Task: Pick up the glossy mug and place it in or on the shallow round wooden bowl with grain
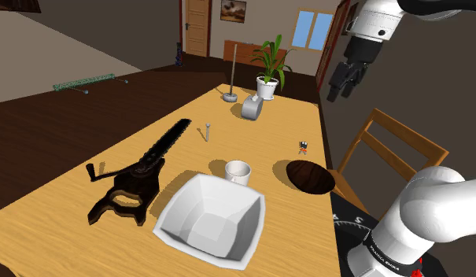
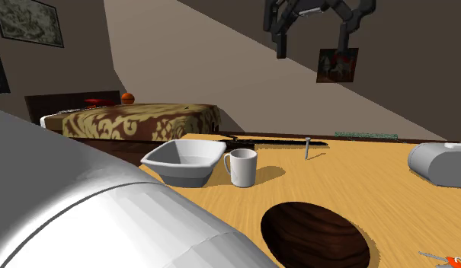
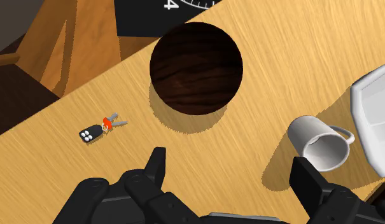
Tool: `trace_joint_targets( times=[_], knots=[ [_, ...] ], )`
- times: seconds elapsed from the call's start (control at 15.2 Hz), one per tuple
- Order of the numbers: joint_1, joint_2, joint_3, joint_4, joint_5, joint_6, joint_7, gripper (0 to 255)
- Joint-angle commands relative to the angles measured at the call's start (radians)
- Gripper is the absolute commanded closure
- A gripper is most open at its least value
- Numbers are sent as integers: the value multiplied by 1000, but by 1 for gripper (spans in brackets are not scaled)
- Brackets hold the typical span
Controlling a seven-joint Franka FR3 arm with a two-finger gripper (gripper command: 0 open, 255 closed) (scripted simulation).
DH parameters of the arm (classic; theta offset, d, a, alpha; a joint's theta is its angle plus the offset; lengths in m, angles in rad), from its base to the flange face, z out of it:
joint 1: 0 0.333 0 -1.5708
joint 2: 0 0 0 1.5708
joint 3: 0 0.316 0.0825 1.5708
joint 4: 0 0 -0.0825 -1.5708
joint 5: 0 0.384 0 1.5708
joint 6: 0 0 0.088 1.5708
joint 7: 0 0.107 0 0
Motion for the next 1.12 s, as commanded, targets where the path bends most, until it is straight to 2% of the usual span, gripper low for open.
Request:
trace_joint_targets(
  times=[0.0, 0.53, 1.06],
  knots=[
    [0, 0, 0, 0, 0, 0, 0, 0],
    [23, 130, 98, -111, 74, 205, 116, 0],
    [43, 339, 198, -143, 129, 417, 226, 0]
  ],
)
